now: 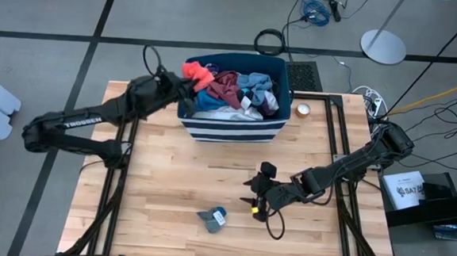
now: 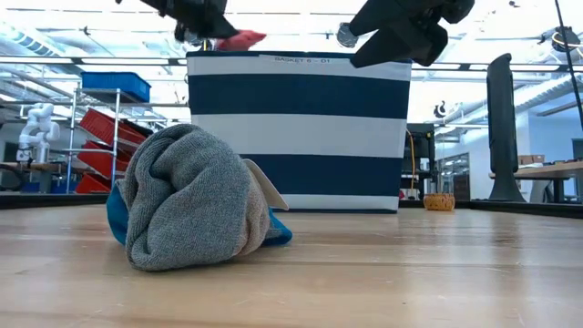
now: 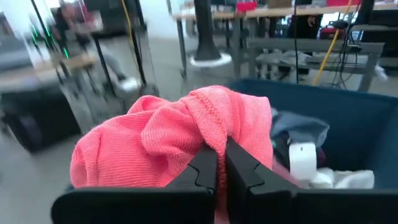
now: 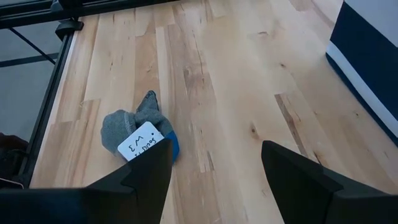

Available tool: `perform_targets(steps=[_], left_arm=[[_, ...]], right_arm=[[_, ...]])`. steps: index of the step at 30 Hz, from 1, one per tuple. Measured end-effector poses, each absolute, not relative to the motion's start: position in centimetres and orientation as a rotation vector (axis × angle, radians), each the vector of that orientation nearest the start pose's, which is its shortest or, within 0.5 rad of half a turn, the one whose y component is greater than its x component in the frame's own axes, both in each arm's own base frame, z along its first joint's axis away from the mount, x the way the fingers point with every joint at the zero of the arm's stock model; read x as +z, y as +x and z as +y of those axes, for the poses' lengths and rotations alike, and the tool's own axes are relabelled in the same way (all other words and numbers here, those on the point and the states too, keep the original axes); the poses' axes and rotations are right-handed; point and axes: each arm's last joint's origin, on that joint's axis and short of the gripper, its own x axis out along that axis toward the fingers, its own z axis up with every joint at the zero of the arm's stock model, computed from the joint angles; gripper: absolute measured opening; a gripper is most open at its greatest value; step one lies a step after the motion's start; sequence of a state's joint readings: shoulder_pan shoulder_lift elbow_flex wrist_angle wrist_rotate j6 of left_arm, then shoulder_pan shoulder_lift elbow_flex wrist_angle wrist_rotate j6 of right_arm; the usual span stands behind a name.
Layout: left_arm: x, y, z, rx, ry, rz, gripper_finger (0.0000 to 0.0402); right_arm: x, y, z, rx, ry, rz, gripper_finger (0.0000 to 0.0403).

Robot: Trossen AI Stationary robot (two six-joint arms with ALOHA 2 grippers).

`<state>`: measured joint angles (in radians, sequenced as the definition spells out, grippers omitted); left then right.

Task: Sort clothes
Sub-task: Put the orange pair of socks into the blue laundry organizer

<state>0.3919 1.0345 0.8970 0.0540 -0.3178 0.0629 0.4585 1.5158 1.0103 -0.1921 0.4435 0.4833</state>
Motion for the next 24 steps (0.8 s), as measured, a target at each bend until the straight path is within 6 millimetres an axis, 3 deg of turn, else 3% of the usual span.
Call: perform_targets(steps=[7, 15, 24], left_arm=[[34.0, 21.3, 12.1, 0.66, -0.077, 0.355, 0.0011], [36.0, 24.6, 13.9, 0.574, -0.026, 0.555, 0.0012], [34.6, 27.3, 15.4, 0.549, -0.016, 0.665, 0.0013]], right_arm=[[24.1, 29.5, 12.7, -0.147, 0.165, 0.611, 0.0233], [23.5, 29.9, 12.2, -0.167, 0.159, 0.627, 0.0233], [23.4, 30.0, 12.2, -0.166, 0.156, 0.632, 0.0233]])
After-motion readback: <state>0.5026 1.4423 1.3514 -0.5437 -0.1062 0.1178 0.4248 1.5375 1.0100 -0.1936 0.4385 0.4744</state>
